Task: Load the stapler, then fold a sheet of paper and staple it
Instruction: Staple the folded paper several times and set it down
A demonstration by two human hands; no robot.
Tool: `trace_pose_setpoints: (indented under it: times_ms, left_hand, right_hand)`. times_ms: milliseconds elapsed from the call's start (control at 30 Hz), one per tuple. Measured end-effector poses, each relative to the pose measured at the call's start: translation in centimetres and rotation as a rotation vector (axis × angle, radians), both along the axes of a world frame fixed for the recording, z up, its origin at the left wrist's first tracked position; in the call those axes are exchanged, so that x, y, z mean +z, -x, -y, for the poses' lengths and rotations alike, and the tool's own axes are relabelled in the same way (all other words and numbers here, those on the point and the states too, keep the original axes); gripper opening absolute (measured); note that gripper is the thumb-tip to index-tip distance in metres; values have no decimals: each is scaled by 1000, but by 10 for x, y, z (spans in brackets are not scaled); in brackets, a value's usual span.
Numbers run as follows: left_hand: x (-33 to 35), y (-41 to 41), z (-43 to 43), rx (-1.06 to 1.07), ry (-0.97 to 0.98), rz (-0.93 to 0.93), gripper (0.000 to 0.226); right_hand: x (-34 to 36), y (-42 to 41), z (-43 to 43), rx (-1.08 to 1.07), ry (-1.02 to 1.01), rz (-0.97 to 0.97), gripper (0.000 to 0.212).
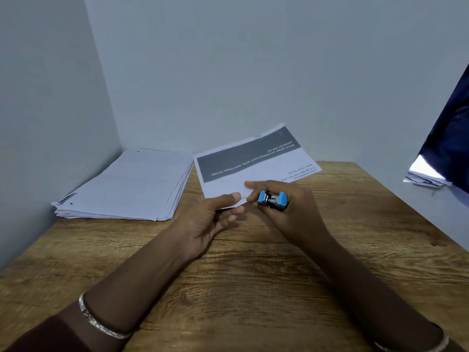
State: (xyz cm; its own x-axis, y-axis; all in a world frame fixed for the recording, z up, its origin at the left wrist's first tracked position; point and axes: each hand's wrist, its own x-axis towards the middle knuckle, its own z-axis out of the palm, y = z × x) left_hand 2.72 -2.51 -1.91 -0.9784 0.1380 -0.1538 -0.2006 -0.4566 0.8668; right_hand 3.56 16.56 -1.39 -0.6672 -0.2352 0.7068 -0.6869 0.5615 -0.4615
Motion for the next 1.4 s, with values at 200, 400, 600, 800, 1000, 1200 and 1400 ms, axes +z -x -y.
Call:
trace_pose_setpoints:
  times_ms: [200, 400, 600, 800, 1000, 1200, 1400]
  left_hand:
    - [-6, 5, -1, 167, 28, -163, 27]
    - [-8, 7, -3, 166, -15, -206, 33]
    - [-9, 6, -3, 159, -43, -260, 37]
    - [-8, 3, -5, 107, -26, -270, 16]
    - [-8, 0, -7, 98, 27, -341, 16]
    - [-5, -2, -8, 159, 142, -465, 16]
    - [-4, -4, -6, 145, 185, -494, 16]
  right_hand:
    - [5, -2, 0, -247, 320, -50, 11]
    - [3, -3, 4, -253, 402, 535, 43]
    - [8, -3, 8, 92, 644, 983, 25]
    - [2, -4, 4, 286, 494, 794, 17]
    - [0, -1, 8, 425, 661, 727, 32]
    - [-5, 6, 6, 349, 707, 651, 44]
    - [-7, 8, 5, 382, 730, 640, 44]
